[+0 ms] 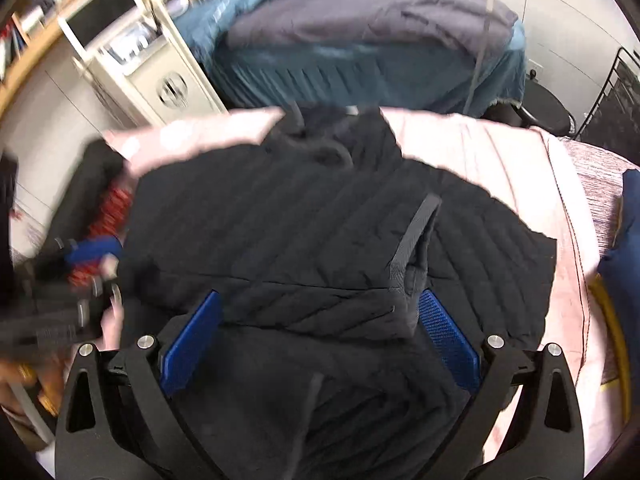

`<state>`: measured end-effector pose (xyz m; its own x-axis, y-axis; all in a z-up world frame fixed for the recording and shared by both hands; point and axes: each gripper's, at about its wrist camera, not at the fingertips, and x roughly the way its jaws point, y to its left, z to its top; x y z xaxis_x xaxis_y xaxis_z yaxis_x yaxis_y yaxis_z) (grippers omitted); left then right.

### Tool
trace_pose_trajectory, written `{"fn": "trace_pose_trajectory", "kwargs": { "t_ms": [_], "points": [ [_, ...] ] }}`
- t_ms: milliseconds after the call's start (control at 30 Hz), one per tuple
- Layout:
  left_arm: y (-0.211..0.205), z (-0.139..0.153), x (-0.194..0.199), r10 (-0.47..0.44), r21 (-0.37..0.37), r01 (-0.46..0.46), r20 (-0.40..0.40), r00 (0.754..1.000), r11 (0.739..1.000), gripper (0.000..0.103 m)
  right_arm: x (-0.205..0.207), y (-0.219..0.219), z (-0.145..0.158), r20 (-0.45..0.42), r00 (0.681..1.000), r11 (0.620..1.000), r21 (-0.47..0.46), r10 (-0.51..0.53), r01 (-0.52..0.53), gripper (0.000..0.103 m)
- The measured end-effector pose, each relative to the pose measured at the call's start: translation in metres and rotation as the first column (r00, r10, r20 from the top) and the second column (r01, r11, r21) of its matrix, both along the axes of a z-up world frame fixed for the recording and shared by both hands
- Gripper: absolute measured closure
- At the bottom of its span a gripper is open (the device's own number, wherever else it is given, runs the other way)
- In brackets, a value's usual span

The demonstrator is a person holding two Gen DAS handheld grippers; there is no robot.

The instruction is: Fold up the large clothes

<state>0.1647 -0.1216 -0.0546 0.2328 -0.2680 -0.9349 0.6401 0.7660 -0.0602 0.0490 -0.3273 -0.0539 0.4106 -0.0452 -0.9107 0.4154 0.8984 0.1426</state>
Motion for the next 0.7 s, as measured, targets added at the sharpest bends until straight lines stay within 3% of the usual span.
{"fn": "trace_pose_trajectory", "kwargs": {
  "t_ms": [100, 267, 533, 600, 700],
  "points": [
    [-0.012, -0.038, 0.022, -0.003, 0.117, 0.006, -0.032, 0.999, 0.993, 0.024, 0.016, -0.009, -0.038, -0.113, 0.993, 1.000, 0.009, -0.019, 0.020, 0.006],
    [-0.028, -0.065, 0.032, -0.014, 0.171, 0.022, -0.052, 0.999, 0.985, 0.021, 0.027, -0.029, -0.096, -0.274, 0.960, 0.992, 0.098, -0.056, 0.085, 0.006],
    [-0.036, -0.090, 0.038, -0.010, 0.200, 0.028, -0.089, 0.996, 0.979, 0.012, 0.036, -0.031, -0.128, -0.310, 0.949, 0.991, 0.095, -0.061, 0.094, 0.004],
    [-0.037, -0.095, 0.042, -0.010, 0.195, 0.032, -0.113, 0.994, 0.980, 0.006, 0.036, -0.030, -0.132, -0.306, 0.950, 0.991, 0.091, -0.062, 0.094, 0.004],
    [-0.040, -0.097, 0.046, -0.024, 0.191, 0.045, -0.113, 0.993, 0.981, 0.006, 0.034, -0.028, -0.131, -0.300, 0.952, 0.992, 0.089, -0.060, 0.090, 0.004]
  ]
}}
